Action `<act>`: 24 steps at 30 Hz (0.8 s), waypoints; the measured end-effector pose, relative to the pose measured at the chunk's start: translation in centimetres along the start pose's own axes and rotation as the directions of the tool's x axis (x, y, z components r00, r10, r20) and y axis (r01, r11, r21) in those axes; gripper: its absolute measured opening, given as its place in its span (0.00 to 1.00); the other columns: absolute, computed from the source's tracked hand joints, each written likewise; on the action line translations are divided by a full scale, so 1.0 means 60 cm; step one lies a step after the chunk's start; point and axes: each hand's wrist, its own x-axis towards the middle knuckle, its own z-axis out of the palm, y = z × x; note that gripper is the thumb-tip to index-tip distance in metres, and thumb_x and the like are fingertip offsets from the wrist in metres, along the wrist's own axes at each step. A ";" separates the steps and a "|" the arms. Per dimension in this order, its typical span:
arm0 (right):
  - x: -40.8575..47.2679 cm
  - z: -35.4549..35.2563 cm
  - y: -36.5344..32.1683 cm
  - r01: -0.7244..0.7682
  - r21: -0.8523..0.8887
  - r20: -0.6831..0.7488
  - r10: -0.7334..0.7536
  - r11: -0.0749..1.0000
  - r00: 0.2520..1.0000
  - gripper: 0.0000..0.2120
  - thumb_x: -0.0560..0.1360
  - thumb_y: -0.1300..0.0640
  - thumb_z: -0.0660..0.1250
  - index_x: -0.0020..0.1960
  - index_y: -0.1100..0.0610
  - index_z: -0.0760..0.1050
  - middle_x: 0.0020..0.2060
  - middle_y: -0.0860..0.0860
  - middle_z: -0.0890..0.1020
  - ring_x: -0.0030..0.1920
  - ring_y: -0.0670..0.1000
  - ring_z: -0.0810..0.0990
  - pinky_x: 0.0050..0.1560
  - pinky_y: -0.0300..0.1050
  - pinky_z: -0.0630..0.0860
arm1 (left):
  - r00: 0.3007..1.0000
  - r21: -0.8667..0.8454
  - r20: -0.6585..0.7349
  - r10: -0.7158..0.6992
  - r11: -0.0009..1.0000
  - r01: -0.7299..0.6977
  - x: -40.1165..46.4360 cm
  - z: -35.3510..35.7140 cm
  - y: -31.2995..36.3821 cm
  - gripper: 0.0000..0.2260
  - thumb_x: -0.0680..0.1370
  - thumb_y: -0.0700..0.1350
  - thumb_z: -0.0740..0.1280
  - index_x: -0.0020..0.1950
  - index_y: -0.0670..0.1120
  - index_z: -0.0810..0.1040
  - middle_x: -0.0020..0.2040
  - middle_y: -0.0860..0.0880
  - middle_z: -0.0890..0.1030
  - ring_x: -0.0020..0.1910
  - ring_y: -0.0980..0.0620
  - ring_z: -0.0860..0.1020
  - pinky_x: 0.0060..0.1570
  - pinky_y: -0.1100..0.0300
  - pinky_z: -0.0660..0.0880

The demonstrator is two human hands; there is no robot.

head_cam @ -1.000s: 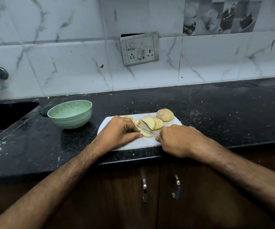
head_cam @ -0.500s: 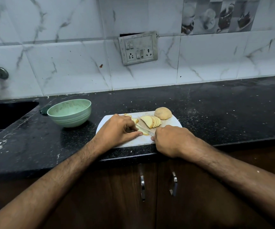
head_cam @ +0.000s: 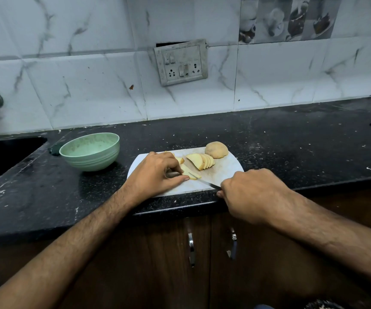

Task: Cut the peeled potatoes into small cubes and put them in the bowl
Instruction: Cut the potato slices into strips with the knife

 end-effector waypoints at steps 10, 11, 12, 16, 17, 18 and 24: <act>0.018 0.007 0.029 -0.103 0.176 0.025 0.101 0.979 0.995 0.16 0.84 0.43 0.49 0.46 0.51 0.67 0.52 0.54 0.80 0.48 0.57 0.77 0.44 0.49 0.67 | 0.998 -0.037 -0.049 -0.028 0.999 0.026 -0.008 -0.002 0.001 0.09 0.73 0.57 0.74 0.42 0.52 0.84 0.40 0.59 0.84 0.42 0.62 0.81 0.54 0.55 0.72; 0.020 0.007 0.027 -0.105 0.189 0.031 0.101 0.976 0.994 0.16 0.83 0.42 0.49 0.46 0.51 0.67 0.52 0.54 0.80 0.50 0.58 0.78 0.44 0.49 0.67 | 0.999 -0.025 -0.040 -0.030 0.999 0.029 -0.008 -0.003 0.001 0.08 0.74 0.57 0.75 0.42 0.53 0.84 0.40 0.60 0.84 0.43 0.62 0.80 0.54 0.53 0.72; 0.023 0.006 0.024 -0.106 0.202 0.042 0.099 0.974 0.994 0.16 0.83 0.42 0.49 0.46 0.51 0.67 0.53 0.54 0.80 0.52 0.58 0.78 0.44 0.49 0.67 | 0.999 -0.014 -0.030 -0.032 0.999 0.031 -0.007 -0.004 0.000 0.08 0.74 0.56 0.75 0.43 0.54 0.83 0.41 0.60 0.83 0.44 0.62 0.80 0.55 0.52 0.72; 0.030 -0.001 0.010 -0.108 0.243 0.077 0.092 0.964 0.993 0.15 0.83 0.42 0.50 0.48 0.50 0.68 0.54 0.53 0.80 0.46 0.54 0.73 0.45 0.49 0.67 | 0.999 0.006 -0.033 -0.027 1.000 0.027 -0.009 -0.006 0.003 0.06 0.74 0.54 0.76 0.42 0.53 0.83 0.41 0.59 0.83 0.43 0.62 0.80 0.53 0.50 0.71; 0.032 -0.003 0.007 -0.108 0.252 0.082 0.090 0.962 0.993 0.15 0.83 0.42 0.51 0.48 0.50 0.68 0.54 0.53 0.80 0.46 0.54 0.73 0.46 0.49 0.67 | 0.999 0.017 -0.035 -0.027 0.999 0.028 -0.010 -0.006 0.003 0.07 0.74 0.54 0.76 0.42 0.53 0.83 0.40 0.59 0.83 0.43 0.62 0.79 0.53 0.51 0.70; 0.034 -0.004 0.003 -0.109 0.258 0.083 0.090 0.960 0.992 0.14 0.83 0.43 0.51 0.49 0.50 0.68 0.54 0.53 0.80 0.46 0.54 0.73 0.46 0.50 0.67 | 0.999 0.030 -0.035 -0.027 0.999 0.028 -0.011 -0.006 0.003 0.07 0.74 0.54 0.76 0.42 0.53 0.83 0.40 0.59 0.83 0.43 0.62 0.79 0.52 0.51 0.70; 0.041 -0.008 -0.014 -0.140 0.260 0.120 0.111 0.956 0.986 0.13 0.83 0.46 0.52 0.56 0.53 0.70 0.56 0.53 0.79 0.46 0.54 0.71 0.46 0.49 0.66 | 1.000 0.081 -0.030 0.001 0.997 0.002 -0.009 -0.003 0.000 0.07 0.74 0.55 0.75 0.42 0.53 0.83 0.39 0.59 0.82 0.43 0.60 0.77 0.50 0.55 0.67</act>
